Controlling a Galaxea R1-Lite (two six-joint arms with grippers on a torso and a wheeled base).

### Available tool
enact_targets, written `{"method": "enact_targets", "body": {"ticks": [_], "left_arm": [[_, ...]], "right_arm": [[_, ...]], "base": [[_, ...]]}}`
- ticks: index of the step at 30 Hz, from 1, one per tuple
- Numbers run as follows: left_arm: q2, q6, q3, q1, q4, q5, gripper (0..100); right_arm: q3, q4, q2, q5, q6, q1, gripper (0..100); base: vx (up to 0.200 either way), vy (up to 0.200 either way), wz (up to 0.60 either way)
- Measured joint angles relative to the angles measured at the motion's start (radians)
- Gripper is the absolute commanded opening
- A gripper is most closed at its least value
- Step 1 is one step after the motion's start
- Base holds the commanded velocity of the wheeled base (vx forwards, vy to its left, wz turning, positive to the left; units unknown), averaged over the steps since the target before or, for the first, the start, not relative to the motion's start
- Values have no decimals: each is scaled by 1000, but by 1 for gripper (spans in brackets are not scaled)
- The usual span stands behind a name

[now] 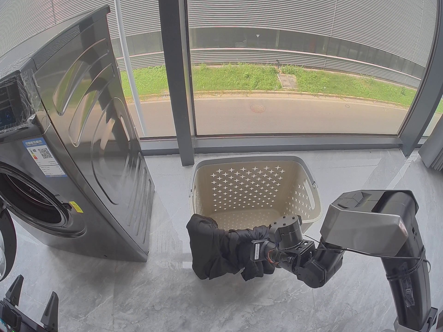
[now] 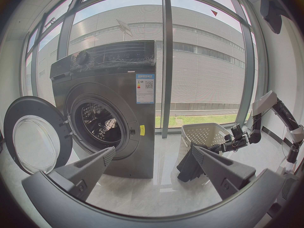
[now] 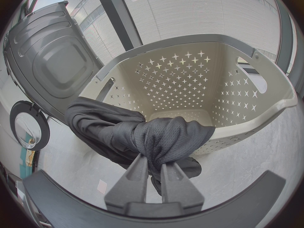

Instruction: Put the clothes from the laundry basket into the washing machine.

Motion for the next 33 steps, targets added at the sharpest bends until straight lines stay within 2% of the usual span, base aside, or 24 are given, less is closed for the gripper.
{"method": "enact_targets", "body": {"ticks": [12, 21, 33], "left_arm": [[0, -3, 0, 0, 0, 0, 100], [0, -3, 0, 0, 0, 0, 100], [0, -4, 0, 0, 0, 0, 100]], "right_arm": [[141, -89, -121, 0, -23, 26, 0], [278, -173, -305, 0, -86, 29, 0], [321, -173, -595, -10, -128, 22, 0]], "base": [[0, 0, 0], [0, 0, 0], [0, 0, 0]]}}
